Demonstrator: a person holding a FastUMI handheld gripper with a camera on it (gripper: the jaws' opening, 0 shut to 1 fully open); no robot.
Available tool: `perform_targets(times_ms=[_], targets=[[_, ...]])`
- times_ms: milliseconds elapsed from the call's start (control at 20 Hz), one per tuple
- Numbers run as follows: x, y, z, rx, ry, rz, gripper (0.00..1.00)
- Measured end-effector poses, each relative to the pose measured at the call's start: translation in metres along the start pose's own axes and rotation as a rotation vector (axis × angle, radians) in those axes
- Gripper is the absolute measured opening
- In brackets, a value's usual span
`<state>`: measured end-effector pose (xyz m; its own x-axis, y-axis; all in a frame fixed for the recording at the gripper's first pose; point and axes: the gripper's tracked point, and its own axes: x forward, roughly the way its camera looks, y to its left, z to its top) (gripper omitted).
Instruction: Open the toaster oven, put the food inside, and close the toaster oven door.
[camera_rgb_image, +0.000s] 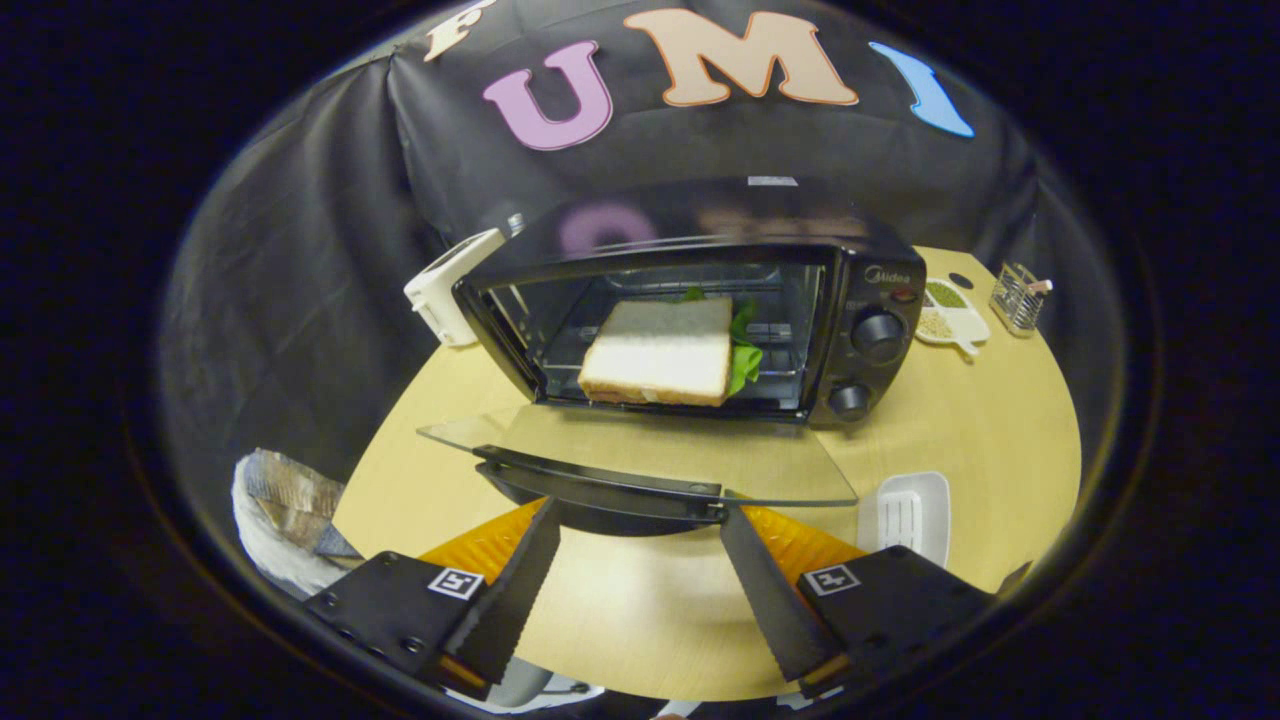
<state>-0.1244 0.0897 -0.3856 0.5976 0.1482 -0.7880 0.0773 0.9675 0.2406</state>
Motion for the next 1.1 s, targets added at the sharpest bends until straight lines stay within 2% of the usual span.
perform_targets(times_ms=[650,850,1050,1100], targets=[[0.005,0.004,0.064,0.072,-0.128,0.01,1.0],[0.012,-0.005,0.097,0.011,-0.216,-0.006,1.0],[0.026,-0.012,0.115,-0.016,-0.235,-0.024,1.0],[0.027,-0.009,0.115,-0.009,-0.241,-0.007,1.0]])
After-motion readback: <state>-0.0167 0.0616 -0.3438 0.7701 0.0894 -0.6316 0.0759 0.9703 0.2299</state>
